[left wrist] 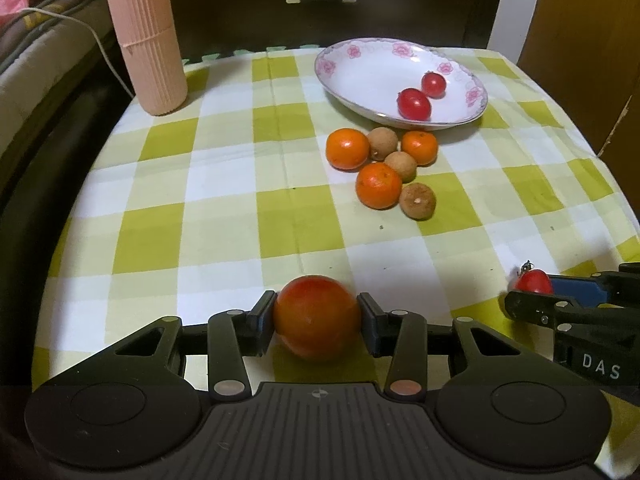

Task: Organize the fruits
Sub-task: 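Carry the large tomato and cherry tomato toward the white bowl with both tools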

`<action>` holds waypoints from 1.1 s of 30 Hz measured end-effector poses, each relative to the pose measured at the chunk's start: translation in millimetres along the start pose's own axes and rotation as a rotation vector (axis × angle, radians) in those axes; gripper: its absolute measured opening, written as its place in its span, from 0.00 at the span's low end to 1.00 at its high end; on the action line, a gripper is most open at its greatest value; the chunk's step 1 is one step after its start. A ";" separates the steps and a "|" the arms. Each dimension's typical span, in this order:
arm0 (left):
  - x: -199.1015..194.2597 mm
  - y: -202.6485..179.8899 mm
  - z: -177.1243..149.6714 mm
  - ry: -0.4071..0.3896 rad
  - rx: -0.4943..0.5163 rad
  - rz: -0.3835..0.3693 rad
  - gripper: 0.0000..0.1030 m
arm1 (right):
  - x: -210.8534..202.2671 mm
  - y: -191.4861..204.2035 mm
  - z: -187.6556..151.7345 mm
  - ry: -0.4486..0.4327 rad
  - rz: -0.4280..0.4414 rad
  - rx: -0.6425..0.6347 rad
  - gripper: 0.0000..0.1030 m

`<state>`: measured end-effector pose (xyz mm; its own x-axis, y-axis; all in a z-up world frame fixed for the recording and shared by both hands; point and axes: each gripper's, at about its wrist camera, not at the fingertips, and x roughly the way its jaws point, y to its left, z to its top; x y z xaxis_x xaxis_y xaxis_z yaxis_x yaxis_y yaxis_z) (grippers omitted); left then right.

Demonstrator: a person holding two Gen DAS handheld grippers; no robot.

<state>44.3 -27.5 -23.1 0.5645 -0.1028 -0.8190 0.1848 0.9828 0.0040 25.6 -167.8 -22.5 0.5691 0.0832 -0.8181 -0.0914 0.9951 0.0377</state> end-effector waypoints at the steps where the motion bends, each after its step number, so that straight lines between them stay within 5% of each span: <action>1: -0.7 -0.4 0.7 -0.002 0.000 -0.003 0.49 | -2.0 -1.2 0.4 -0.004 0.005 0.010 0.24; 33: -38.2 -11.0 19.3 -0.109 -0.004 -0.065 0.49 | -37.8 -2.7 12.6 -0.114 0.050 0.077 0.24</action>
<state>36.2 -37.3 19.3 0.6354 -0.1820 -0.7505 0.2205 0.9741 -0.0495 14.6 -172.9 15.5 0.6552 0.1338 -0.7435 -0.0612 0.9904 0.1243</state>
